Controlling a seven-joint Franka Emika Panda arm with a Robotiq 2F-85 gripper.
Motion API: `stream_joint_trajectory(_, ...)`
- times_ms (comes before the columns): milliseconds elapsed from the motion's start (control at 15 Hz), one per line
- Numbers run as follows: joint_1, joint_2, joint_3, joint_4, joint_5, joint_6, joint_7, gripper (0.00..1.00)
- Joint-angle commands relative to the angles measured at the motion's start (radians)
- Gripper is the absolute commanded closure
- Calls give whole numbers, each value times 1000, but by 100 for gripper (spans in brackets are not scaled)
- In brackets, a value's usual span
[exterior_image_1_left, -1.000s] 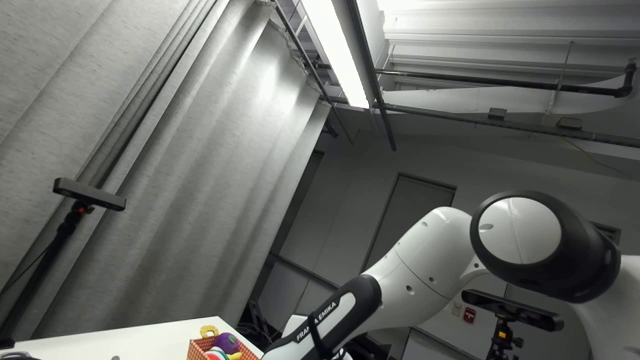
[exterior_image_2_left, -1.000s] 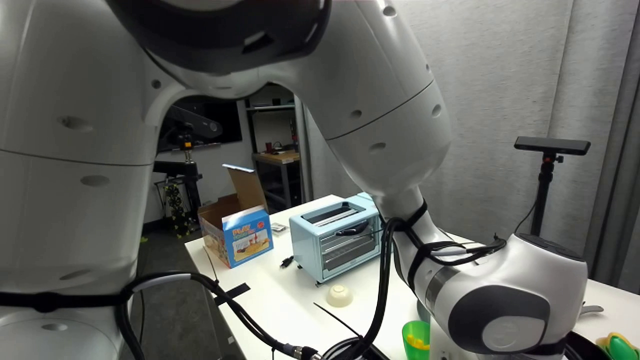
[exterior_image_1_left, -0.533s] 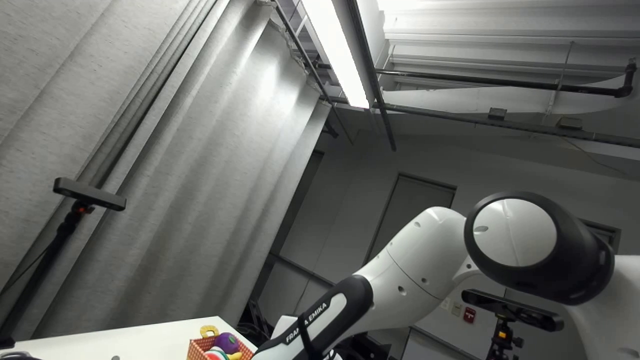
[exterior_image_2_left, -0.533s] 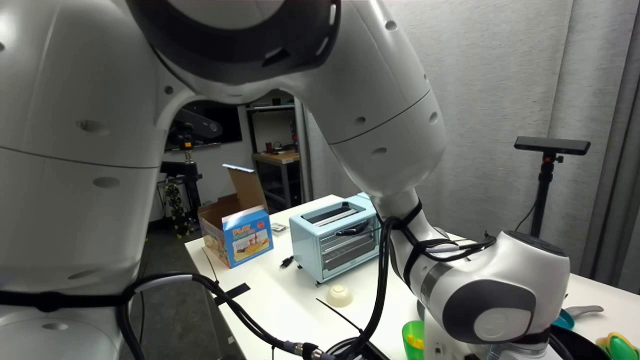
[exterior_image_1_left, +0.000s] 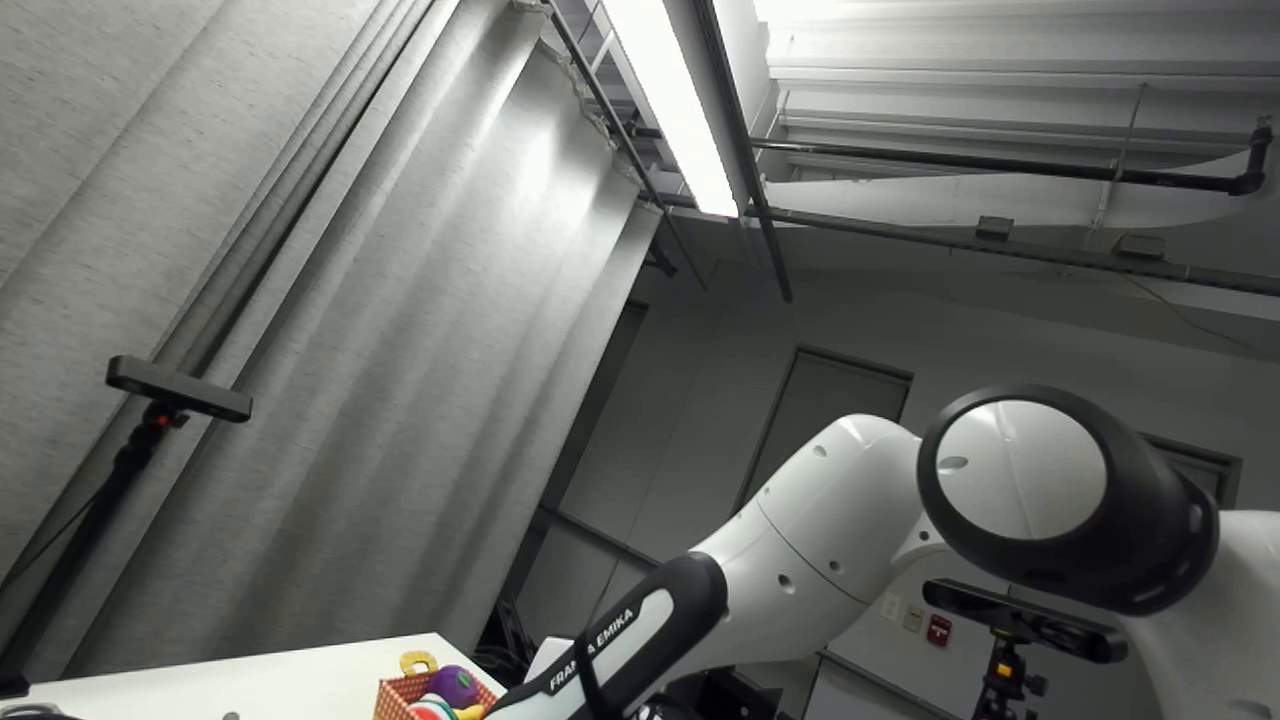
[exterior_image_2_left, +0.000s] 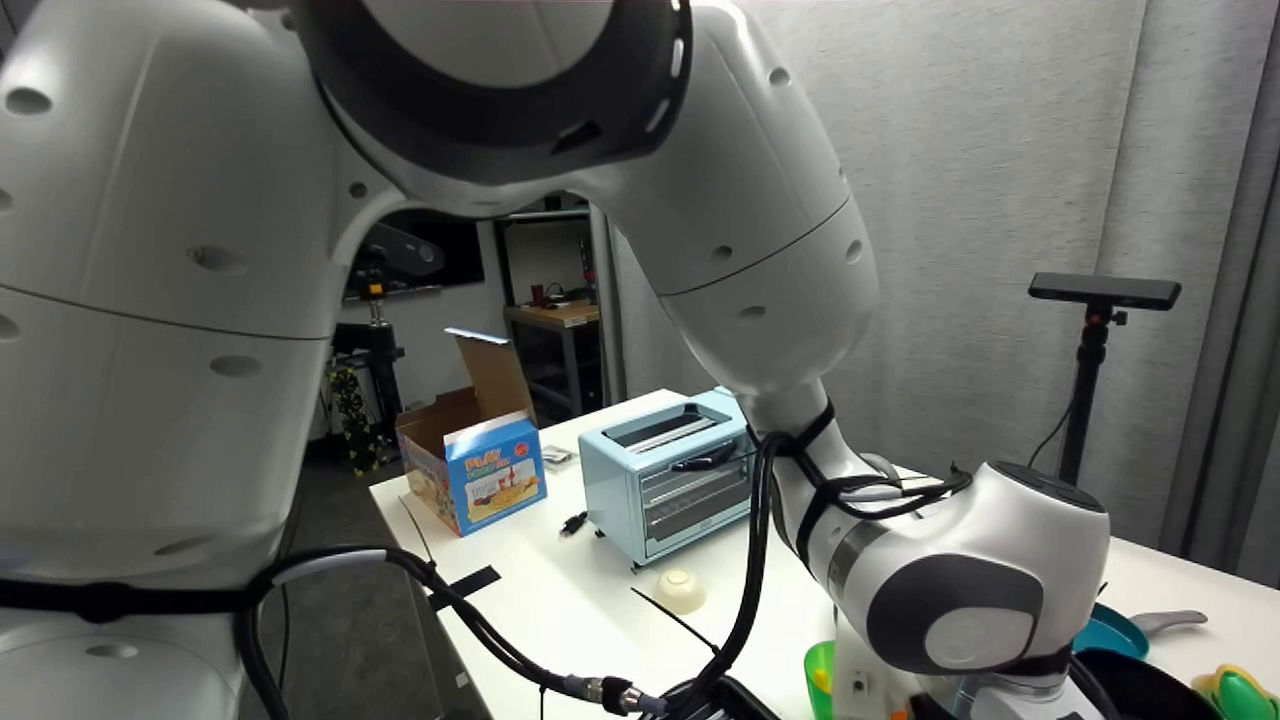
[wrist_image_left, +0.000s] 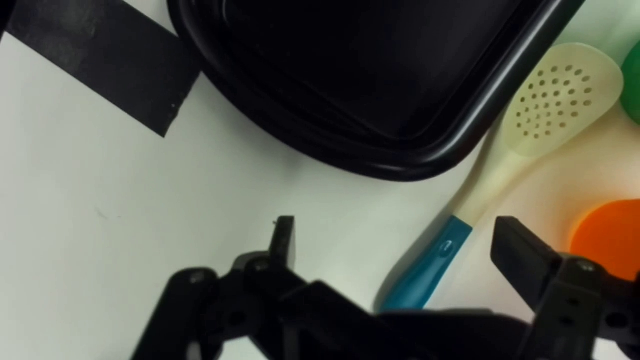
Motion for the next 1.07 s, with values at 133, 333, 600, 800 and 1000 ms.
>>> stream_joint_trajectory(133,17,26,-6,17,25,41,29,0)
stream_joint_trajectory(333,18,28,-7,17,22,46,32,0)
stream_joint_trajectory(600,27,31,-17,16,6,58,49,0)
stream_joint_trajectory(800,34,36,-25,15,-4,77,56,0)
stream_joint_trajectory(1000,40,42,-30,15,-5,95,59,6)
